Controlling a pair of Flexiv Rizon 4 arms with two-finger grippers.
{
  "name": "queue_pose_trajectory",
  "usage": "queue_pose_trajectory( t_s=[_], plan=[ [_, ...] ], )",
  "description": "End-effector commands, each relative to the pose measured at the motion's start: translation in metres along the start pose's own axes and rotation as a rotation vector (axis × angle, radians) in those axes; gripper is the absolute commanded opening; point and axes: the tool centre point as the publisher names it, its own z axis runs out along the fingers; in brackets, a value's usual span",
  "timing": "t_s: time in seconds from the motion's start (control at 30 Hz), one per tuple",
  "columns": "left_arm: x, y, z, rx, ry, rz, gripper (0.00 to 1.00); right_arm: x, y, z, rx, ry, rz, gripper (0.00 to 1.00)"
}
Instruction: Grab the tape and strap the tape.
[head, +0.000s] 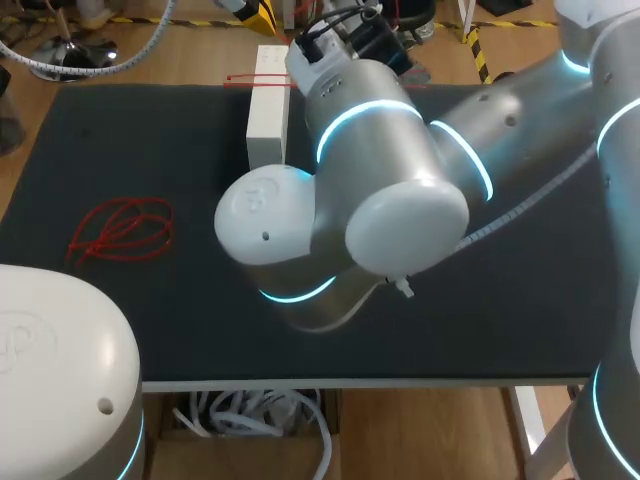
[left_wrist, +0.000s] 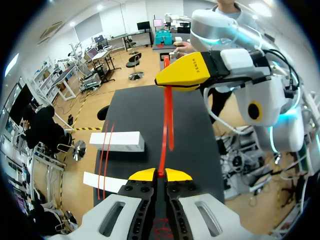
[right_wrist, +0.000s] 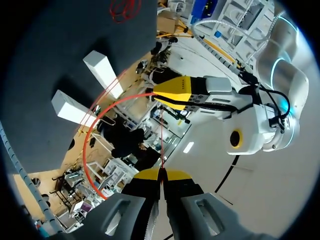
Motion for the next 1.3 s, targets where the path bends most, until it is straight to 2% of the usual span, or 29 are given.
queue_pose_trajectory(
  t_s=[0.03, 1.3],
  plan=[
    [0.000, -0.001, -0.001, -0.004, 0.002, -0.001, 0.00, 0.000, 0.002, -0.001, 0.008, 0.006, -0.005, 0.00],
    [0.000, -0.001, -0.001, -0.004, 0.002, -0.001, 0.00, 0.000, 0.019, 0.010, -0.003, 0.021, -0.022, 0.00]
  ],
)
